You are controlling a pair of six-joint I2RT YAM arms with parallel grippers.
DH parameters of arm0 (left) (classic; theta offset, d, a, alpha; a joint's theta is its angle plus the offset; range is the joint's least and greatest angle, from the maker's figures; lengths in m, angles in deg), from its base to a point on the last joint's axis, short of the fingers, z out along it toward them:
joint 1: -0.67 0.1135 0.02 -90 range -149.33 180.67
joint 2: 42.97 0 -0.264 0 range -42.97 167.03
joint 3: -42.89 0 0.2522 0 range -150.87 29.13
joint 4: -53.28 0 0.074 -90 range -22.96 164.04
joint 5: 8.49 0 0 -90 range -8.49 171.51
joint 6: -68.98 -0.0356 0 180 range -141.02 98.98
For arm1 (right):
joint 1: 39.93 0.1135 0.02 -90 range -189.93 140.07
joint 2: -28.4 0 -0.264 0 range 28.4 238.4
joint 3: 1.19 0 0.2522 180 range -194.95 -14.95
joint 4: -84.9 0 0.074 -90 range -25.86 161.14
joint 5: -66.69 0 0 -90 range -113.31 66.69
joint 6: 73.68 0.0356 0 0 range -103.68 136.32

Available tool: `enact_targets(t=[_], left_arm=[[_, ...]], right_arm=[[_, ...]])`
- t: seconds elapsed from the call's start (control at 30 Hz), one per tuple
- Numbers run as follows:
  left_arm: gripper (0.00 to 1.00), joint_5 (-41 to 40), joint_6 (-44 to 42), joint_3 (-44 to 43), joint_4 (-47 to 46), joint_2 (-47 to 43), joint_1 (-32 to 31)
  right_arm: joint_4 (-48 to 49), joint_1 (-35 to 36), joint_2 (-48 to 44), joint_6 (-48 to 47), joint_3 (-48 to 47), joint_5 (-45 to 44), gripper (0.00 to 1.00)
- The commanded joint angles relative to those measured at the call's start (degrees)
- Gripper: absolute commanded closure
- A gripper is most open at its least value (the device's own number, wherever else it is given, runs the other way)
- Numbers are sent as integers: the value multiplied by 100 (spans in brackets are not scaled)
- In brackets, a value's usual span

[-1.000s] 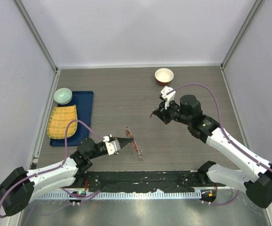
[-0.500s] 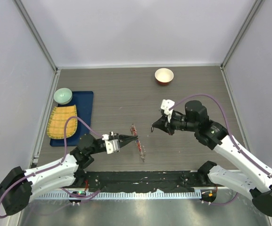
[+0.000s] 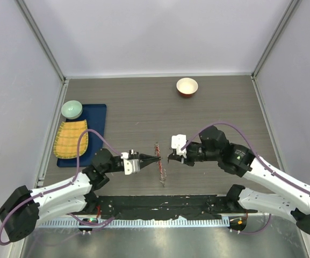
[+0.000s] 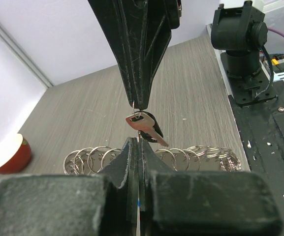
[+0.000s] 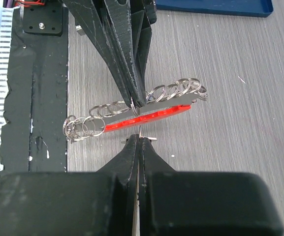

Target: Put the keys on the keyring

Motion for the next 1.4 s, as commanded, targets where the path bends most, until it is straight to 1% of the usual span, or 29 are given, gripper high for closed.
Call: enact_targets(t=[0.0, 0.5, 1.37], left_arm=[[100, 297, -151, -306, -198, 85, -1], [100, 358, -89, -385, -101, 190, -1], [100, 605, -10, -499, -101, 322, -1]], right_arm=[[63, 195, -29, -272, -67, -286, 99], [-69, 705, 6, -623, 4, -919, 99], [-113, 837, 94, -747, -31, -867, 99]])
